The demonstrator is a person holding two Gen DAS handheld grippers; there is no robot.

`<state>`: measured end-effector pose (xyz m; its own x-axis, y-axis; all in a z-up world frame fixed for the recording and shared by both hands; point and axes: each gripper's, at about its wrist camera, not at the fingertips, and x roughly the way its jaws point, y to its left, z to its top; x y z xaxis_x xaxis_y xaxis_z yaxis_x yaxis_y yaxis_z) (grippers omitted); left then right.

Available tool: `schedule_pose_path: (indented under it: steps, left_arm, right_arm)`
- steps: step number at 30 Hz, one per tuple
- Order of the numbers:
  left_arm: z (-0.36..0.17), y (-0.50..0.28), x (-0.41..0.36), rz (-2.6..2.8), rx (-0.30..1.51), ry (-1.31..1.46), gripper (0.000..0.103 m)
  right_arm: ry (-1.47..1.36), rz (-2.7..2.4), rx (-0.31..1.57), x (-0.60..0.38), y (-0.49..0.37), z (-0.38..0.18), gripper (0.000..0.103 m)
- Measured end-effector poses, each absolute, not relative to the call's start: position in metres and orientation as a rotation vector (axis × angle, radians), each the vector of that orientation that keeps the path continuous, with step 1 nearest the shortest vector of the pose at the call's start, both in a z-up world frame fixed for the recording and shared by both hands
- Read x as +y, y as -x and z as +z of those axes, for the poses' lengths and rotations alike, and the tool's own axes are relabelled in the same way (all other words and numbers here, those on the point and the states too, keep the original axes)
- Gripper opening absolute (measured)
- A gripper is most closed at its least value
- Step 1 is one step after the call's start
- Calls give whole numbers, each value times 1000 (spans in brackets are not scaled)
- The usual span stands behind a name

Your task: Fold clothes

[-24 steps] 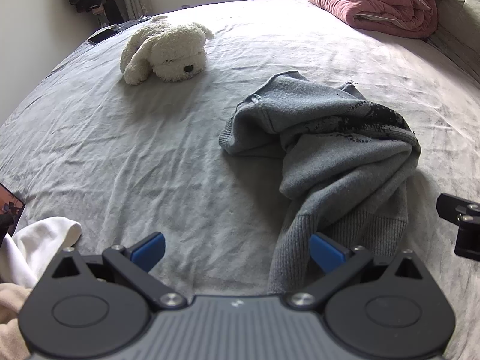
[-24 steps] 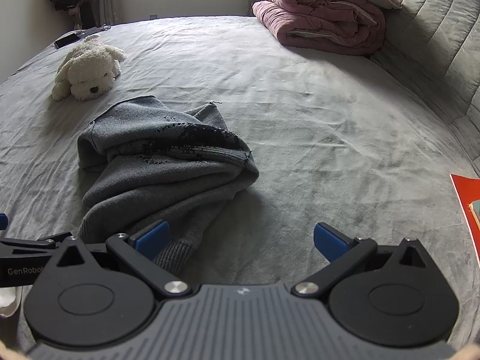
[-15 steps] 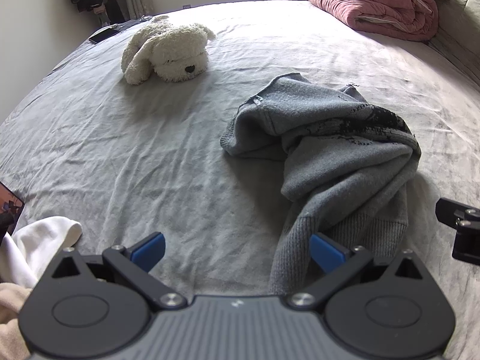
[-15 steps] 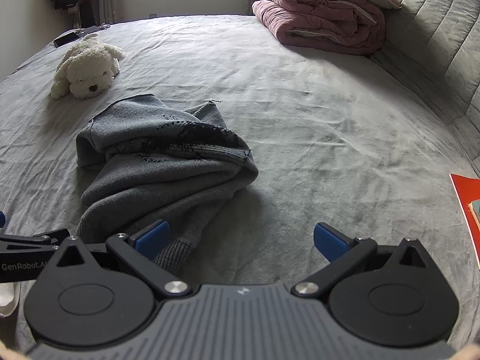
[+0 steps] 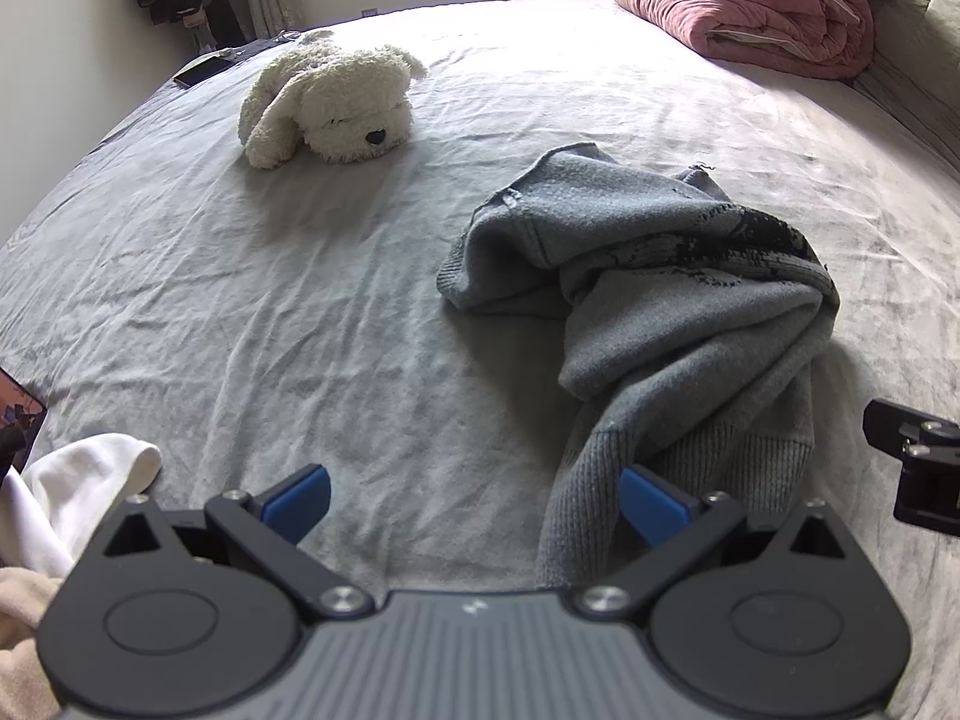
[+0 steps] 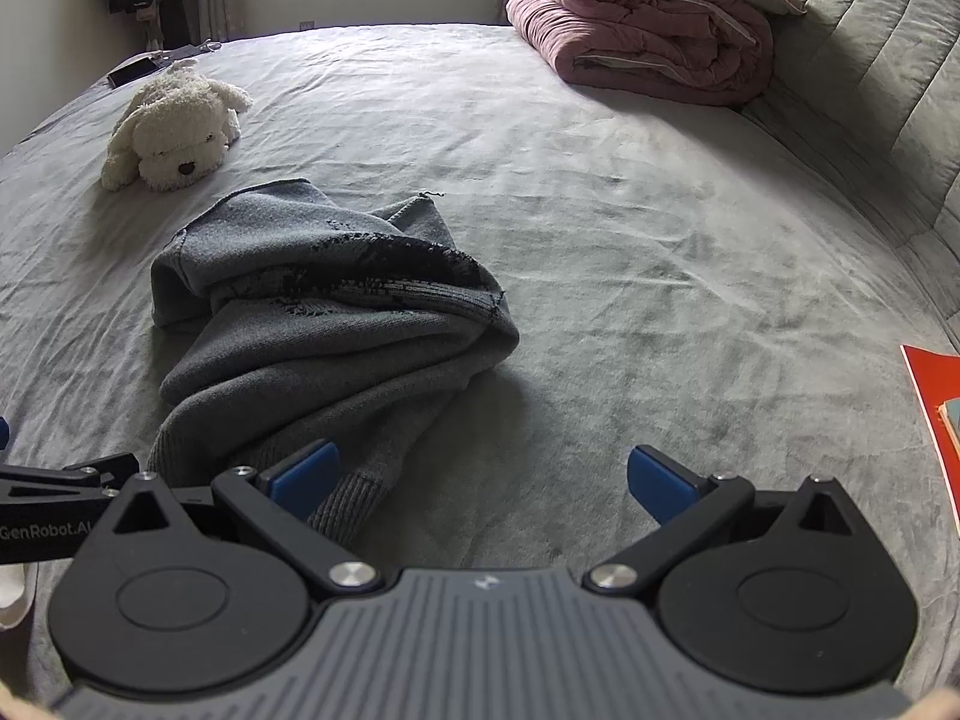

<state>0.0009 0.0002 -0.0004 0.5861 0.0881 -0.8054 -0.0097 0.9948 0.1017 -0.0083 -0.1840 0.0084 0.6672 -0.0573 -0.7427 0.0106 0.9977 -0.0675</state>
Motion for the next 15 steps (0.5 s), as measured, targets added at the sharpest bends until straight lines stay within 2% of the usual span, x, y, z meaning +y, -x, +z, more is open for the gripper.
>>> schedule_pose_path:
  steps: [15]
  left_arm:
    - [-1, -1, 1, 58, 942, -93, 103]
  right_arm:
    - [60, -37, 848, -183, 9, 7, 103]
